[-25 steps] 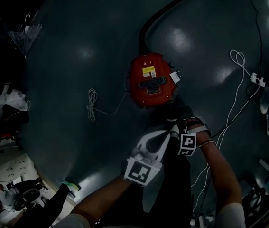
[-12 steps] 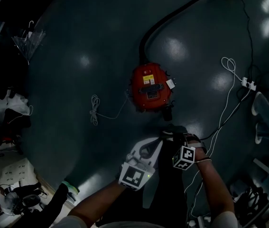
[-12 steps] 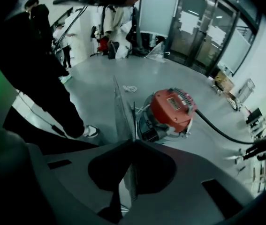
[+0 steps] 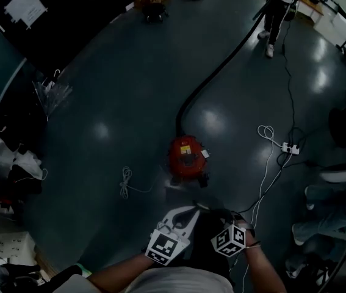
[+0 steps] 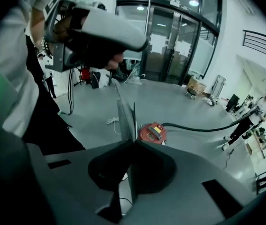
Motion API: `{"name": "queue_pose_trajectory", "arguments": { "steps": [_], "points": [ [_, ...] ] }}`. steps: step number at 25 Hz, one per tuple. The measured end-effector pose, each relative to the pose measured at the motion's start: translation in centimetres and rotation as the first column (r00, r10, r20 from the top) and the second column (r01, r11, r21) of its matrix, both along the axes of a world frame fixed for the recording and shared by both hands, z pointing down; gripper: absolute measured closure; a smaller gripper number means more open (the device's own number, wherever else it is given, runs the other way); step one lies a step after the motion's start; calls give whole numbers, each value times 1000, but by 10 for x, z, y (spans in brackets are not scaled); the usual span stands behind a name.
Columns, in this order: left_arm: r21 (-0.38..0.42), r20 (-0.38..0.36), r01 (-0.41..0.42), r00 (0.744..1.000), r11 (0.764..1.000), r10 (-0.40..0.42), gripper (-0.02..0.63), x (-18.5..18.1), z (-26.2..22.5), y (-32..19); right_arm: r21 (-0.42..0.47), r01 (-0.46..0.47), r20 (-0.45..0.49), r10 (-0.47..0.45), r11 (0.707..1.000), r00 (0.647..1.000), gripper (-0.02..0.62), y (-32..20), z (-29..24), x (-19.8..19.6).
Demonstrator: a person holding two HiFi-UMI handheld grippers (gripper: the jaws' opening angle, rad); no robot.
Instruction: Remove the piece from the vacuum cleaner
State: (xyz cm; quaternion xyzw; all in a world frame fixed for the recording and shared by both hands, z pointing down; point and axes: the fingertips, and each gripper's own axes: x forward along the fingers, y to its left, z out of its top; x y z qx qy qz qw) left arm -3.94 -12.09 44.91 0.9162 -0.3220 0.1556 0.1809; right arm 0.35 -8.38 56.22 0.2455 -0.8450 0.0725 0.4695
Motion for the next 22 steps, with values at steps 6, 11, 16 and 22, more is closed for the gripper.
{"name": "queue_pose_trajectory", "arguments": {
  "steps": [6,11,16,22],
  "points": [
    [-19,-70,-19,997,1000,17,601,5,-68,32,71,-22,37,20,997,999,561,32,-89,-12],
    [16,-109,-45,993,999,47,601,8,-98,43,108,-13,26,10,994,1000,563,47,-119,-19],
    [48,-107,-59,992,997,64,601,5,-107,51,120,-18,41,13,993,999,563,60,-128,-24],
    [72,-106,-61,992,996,69,601,2,-109,58,152,-8,30,3,988,1000,563,66,-131,-26]
  ]
}}
